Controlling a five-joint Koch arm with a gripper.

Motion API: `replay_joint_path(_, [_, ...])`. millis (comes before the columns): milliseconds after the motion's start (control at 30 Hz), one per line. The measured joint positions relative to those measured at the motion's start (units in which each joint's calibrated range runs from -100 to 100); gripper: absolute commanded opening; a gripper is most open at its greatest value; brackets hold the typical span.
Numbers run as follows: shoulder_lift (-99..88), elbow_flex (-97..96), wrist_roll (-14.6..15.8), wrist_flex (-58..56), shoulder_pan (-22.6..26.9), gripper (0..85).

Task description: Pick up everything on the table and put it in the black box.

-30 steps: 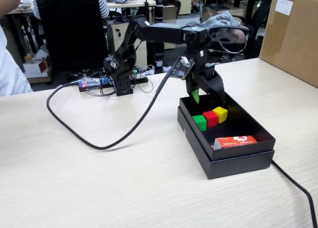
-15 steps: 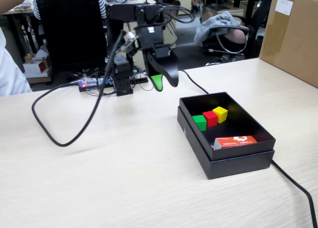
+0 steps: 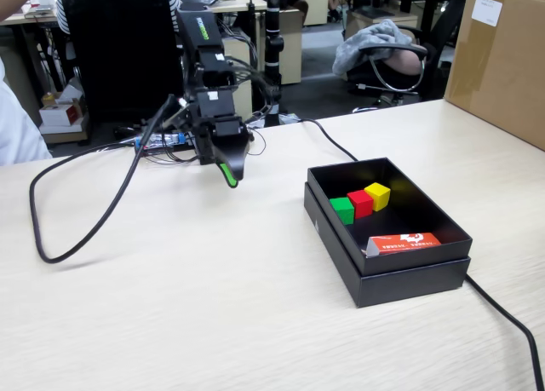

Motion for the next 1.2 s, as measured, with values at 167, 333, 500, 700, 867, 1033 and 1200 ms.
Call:
replay_joint_path(167, [-2.46,-7.85,0.00,7.90,0.34,48.5])
replay_joint_path(333, [-4.79,-17.98,-0.34,14.94,0.34,48.8])
replay_joint_path(500, [-7.25,-25.65,-1.47,22.61,0.24,48.9])
replay_joint_path(700, [-8.67,-36.70,-2.49,38.02,0.15,47.6])
replay_joint_path(867, [-8.93,-40.71,-2.69,44.21,-0.05,47.7])
replay_joint_path(1033, [-9.19,-41.90,-2.69,45.37,-0.44,48.3])
replay_joint_path(1200, [-10.23,-42.99,-2.69,45.53,-0.49,48.7])
